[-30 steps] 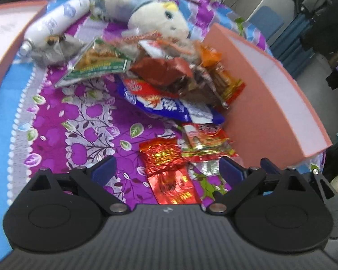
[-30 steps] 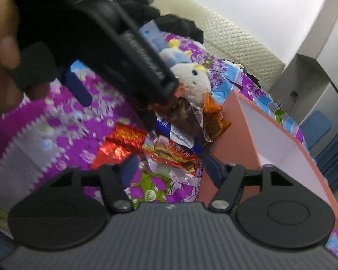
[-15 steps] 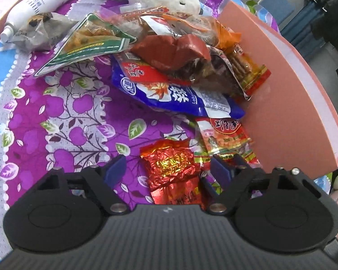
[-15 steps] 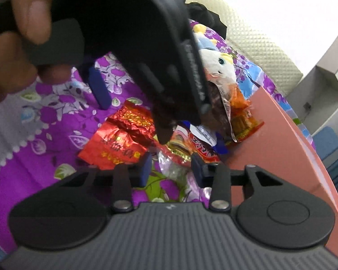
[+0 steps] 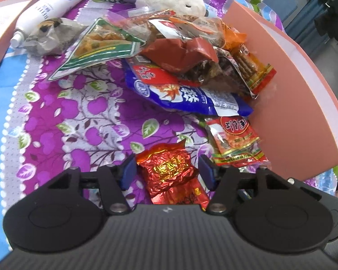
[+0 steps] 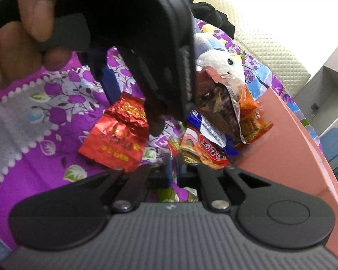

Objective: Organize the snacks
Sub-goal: 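Lift the red candy with the left tool while the right tool grasps the red-labelled bag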

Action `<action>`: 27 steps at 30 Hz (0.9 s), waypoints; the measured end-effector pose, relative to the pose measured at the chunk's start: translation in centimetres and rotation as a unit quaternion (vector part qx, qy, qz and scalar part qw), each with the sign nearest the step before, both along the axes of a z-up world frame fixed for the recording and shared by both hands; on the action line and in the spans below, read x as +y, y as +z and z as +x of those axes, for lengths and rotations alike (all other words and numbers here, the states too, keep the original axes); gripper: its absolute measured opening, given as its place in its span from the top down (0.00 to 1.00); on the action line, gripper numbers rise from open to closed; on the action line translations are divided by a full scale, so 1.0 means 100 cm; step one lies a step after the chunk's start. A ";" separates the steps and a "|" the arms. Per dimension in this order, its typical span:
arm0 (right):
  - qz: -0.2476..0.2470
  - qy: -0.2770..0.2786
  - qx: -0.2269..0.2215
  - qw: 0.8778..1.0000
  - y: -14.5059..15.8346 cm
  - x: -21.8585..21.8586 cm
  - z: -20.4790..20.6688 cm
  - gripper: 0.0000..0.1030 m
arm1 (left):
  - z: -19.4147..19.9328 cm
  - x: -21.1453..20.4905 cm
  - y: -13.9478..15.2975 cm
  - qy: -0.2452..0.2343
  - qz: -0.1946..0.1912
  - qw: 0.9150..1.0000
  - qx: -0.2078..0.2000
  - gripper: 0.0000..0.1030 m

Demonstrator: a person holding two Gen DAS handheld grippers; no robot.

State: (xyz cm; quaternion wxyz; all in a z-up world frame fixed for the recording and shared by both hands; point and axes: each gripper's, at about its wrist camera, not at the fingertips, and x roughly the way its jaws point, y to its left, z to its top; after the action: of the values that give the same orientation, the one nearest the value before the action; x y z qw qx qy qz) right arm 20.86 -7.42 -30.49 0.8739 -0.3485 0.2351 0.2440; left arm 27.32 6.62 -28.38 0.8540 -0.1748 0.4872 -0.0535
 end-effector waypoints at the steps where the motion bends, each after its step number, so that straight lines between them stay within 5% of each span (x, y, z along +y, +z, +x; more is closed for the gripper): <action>1: 0.006 -0.001 0.004 1.000 0.003 -0.002 -0.002 0.95 | -0.003 0.002 0.002 0.001 0.000 1.000 0.000 0.38; 16: 0.085 0.013 0.101 0.991 0.028 -0.026 -0.052 0.95 | -0.056 0.025 0.023 -0.001 0.102 0.995 0.017 0.37; 21: 0.101 0.000 0.127 0.987 0.026 -0.027 -0.054 0.91 | -0.060 0.031 0.020 0.010 0.095 0.995 0.019 0.37; 23: 0.119 -0.017 0.139 0.983 0.027 -0.030 -0.052 0.73 | -0.063 0.031 0.020 0.015 0.094 0.995 0.015 0.37; 25: 0.152 -0.025 0.144 0.978 0.031 -0.036 -0.052 0.32 | -0.065 0.032 0.021 0.022 0.086 0.996 0.011 0.31; 27: 0.183 -0.028 0.140 0.973 0.036 -0.042 -0.054 0.17 | -0.070 0.033 0.024 0.036 0.075 0.997 0.000 0.20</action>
State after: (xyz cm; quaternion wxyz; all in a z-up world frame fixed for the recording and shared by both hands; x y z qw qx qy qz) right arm 15.41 -11.59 -26.91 0.8877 -0.1380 0.3165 0.3044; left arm 20.31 9.93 -25.97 0.8658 -0.1281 0.4835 0.0139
